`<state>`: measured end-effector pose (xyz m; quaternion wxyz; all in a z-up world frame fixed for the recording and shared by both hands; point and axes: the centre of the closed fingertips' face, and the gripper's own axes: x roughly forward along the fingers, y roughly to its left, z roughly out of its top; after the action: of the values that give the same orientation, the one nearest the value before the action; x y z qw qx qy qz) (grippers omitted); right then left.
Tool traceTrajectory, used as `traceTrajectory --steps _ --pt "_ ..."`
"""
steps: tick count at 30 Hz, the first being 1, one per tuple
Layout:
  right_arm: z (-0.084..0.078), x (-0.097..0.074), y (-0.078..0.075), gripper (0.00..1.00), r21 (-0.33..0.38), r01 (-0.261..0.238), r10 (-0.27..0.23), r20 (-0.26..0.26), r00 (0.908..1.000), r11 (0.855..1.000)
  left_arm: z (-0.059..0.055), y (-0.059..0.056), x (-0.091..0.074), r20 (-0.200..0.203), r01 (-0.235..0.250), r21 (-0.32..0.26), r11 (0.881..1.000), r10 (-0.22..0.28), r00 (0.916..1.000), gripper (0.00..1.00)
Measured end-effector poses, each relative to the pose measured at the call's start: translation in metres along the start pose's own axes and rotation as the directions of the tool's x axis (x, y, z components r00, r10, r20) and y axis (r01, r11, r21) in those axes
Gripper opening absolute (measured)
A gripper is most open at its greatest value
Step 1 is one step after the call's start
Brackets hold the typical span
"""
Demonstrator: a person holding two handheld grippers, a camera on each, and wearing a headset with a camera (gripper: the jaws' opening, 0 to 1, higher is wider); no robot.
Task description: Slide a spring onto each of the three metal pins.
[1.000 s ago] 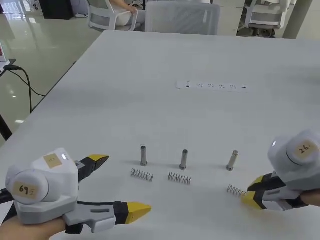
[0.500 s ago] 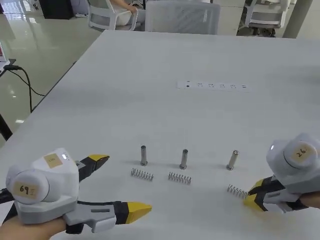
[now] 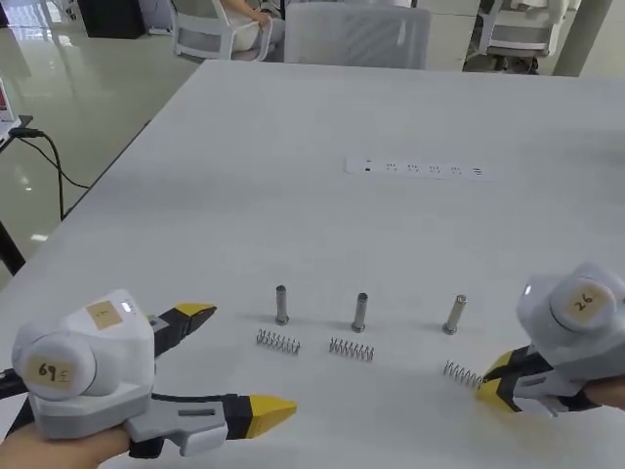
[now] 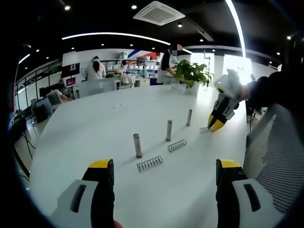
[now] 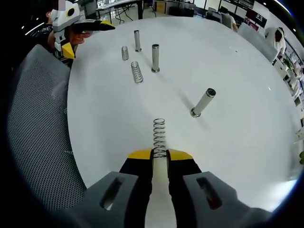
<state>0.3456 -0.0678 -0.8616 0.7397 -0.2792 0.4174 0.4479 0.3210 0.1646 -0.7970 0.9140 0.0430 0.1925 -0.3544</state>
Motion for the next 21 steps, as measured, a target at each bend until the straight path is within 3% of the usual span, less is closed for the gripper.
traceTrajectory --steps 6,13,21 --pt "0.01 -0.007 0.004 0.13 0.0 -0.002 0.002 0.018 0.9998 1.0 0.005 -0.007 0.001 0.005 0.023 0.008 1.0 -0.023 0.9997 0.83" --pt "0.022 -0.01 0.011 0.13 -0.017 -0.016 0.017 0.035 0.9992 1.0 0.005 -0.017 0.002 0.005 0.068 0.016 0.998 -0.068 0.9977 0.71" --pt "0.042 -0.011 0.025 0.13 -0.071 -0.049 0.052 0.041 0.9978 0.996 0.006 -0.031 0.011 0.001 0.125 0.036 0.992 -0.125 0.9922 0.61"
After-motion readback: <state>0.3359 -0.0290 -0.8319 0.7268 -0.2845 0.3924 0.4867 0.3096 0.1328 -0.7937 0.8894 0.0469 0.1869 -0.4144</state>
